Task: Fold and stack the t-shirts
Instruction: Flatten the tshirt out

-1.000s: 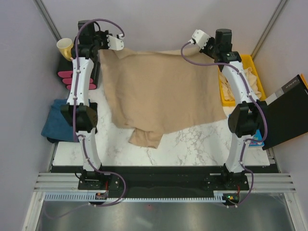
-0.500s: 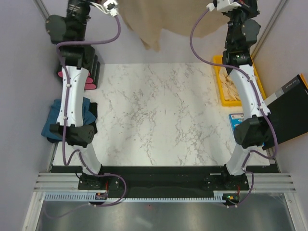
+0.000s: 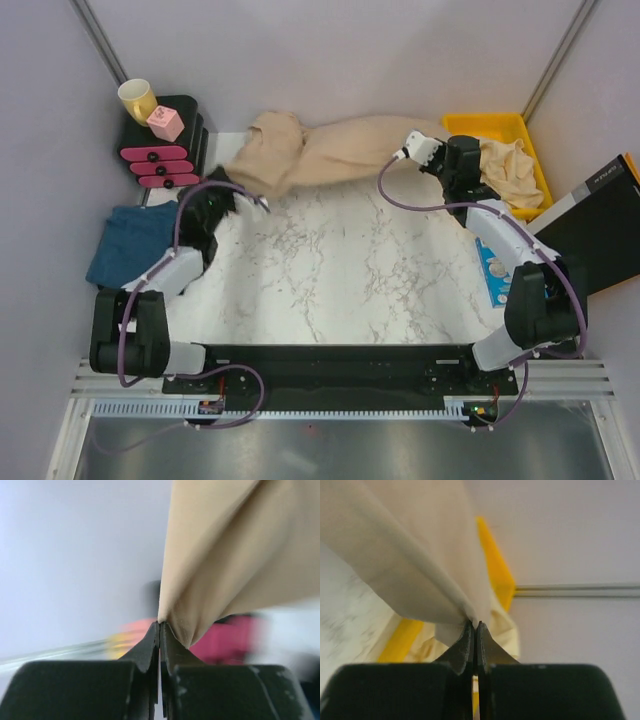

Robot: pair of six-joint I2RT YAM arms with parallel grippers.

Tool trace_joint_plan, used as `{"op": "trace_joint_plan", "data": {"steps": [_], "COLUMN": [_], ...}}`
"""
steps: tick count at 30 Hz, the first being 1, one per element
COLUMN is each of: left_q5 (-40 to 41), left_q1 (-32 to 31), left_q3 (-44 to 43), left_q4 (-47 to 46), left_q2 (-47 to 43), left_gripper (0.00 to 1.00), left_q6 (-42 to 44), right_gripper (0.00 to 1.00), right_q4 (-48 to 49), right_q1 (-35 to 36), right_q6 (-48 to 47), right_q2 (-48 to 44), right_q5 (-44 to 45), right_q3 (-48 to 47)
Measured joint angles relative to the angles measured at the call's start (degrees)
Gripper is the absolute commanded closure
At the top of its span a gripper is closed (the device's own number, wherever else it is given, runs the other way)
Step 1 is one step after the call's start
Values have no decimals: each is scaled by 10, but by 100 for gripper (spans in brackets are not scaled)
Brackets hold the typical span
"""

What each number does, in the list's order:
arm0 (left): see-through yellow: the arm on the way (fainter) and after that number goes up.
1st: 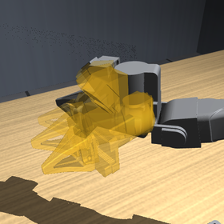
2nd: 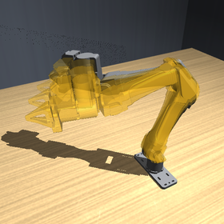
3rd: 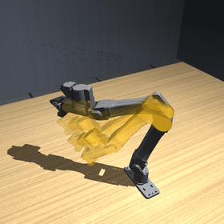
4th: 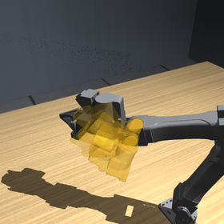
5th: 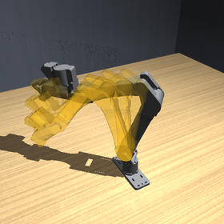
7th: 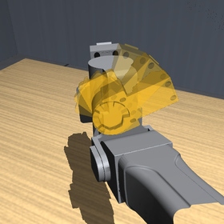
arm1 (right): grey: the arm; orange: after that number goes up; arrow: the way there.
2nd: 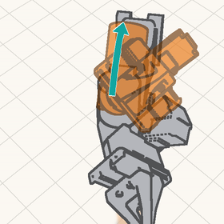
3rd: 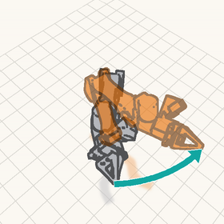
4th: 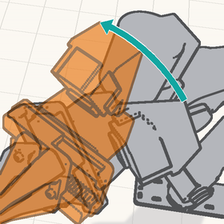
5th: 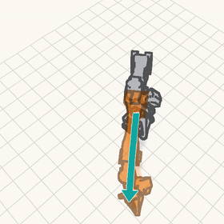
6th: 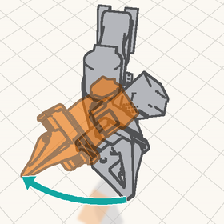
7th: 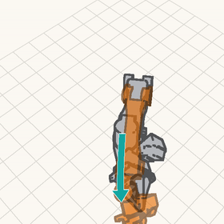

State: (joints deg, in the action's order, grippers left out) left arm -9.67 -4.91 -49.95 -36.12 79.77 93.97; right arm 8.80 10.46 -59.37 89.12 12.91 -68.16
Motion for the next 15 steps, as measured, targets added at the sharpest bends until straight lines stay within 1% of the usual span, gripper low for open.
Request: {"op": "trace_joint_plan", "data": {"steps": [1, 2, 3, 5, 7, 9, 12, 15], "left_q5": [-3, -12, -17, -36, -55, -66, -76, -82], "left_q1": [-1, -3, -5, -11, -12, -10, -8, -7], "left_q3": [82, 154, 195, 221, 189, 122, 15, -55], "left_q4": [37, 94, 151, 285, 390, 487, 611, 728], "left_q2": [-16, -40, -69, -154, -250, -306, -333, -317], "left_gripper": [98, 98, 98, 98, 98, 98, 98, 98], "left_q6": [1, 1, 0, -4, -7, -6, -5, -6], "right_gripper": [100, 100, 100, 100, 100, 100, 100, 100], "right_q4": [-39, -84, -127, -221, -325, -413, -515, -615], "right_q1": [-6, -12, -19, -33, -46, -53, -55, -53], "right_q6": [-4, -9, -16, -38, -66, -99, -146, -190], "right_q2": [-4, -10, -16, -33, -45, -54, -75, -91], "right_q5": [-21, -43, -66, -110, -141, -162, -178, -186], "right_q3": [17, 26, 28, 14, -26, -69, -90, -84]}}
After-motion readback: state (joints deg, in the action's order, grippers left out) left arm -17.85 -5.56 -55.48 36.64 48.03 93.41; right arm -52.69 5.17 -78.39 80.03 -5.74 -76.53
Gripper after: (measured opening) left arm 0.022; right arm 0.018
